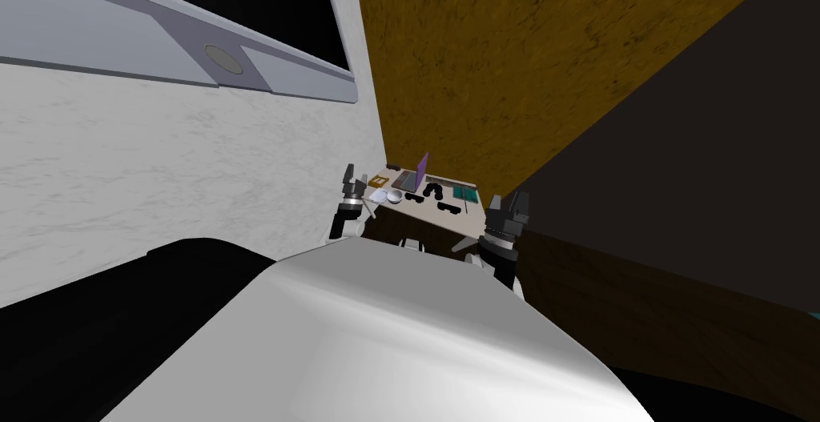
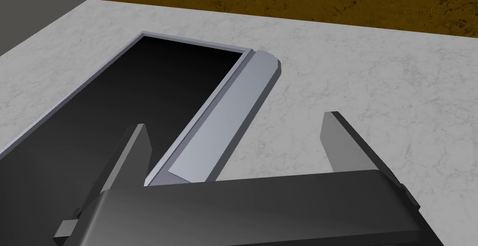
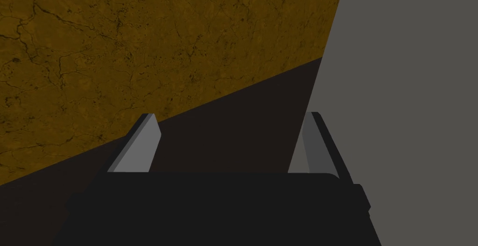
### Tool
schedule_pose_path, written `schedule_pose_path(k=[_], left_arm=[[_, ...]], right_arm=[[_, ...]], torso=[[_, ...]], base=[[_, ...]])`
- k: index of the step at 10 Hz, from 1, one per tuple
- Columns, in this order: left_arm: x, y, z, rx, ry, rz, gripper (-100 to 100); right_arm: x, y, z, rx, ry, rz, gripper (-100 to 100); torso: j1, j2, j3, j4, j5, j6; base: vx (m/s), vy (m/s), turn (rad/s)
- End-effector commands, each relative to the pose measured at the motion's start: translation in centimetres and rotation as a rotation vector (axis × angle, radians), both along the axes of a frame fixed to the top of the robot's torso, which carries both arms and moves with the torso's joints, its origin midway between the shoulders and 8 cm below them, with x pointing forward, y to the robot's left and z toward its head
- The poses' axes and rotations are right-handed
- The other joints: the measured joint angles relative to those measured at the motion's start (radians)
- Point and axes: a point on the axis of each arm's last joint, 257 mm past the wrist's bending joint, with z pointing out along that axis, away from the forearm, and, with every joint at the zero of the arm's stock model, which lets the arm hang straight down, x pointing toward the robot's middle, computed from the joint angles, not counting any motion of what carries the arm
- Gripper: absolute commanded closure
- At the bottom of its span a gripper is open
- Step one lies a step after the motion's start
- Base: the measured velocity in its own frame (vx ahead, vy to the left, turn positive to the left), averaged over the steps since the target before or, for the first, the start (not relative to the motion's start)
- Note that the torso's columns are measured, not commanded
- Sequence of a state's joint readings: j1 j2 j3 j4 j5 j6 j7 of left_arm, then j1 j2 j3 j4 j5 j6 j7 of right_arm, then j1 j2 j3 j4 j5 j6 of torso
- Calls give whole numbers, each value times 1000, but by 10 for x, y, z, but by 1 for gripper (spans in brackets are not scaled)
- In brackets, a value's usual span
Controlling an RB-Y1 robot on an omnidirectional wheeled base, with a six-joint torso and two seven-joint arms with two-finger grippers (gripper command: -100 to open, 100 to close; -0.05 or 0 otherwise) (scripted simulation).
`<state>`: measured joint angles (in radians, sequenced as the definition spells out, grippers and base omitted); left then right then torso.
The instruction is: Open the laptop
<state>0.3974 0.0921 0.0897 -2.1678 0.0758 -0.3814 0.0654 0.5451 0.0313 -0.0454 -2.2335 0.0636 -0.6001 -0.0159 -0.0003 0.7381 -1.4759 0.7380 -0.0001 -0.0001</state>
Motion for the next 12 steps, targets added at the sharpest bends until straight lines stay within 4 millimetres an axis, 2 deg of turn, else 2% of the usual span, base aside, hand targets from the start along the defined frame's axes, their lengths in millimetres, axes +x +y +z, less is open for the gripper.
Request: schedule_pose_path(k=[1,6,11,12], left_arm=[[25,7,-14,-15,36,-11,-100],[80,30,-38,-88,109,-18,-100],[111,39,-49,-137,145,-22,-100],[123,43,-52,-162,158,-24,-100]], right_arm=[[0,0,0,0,0,0,0],[0,0,0,0,0,0,0],[0,0,0,0,0,0,0],[0,0,0,0,0,0,0]], torso=[[0,0,0,0,0,0],[0,0,0,0,0,0],[1,0,0,0,0,0],[0,0,0,0,0,0]], base=[[-8,-59,-5],[-10,-68,-4],[-6,-41,0],[3,-49,-1]])
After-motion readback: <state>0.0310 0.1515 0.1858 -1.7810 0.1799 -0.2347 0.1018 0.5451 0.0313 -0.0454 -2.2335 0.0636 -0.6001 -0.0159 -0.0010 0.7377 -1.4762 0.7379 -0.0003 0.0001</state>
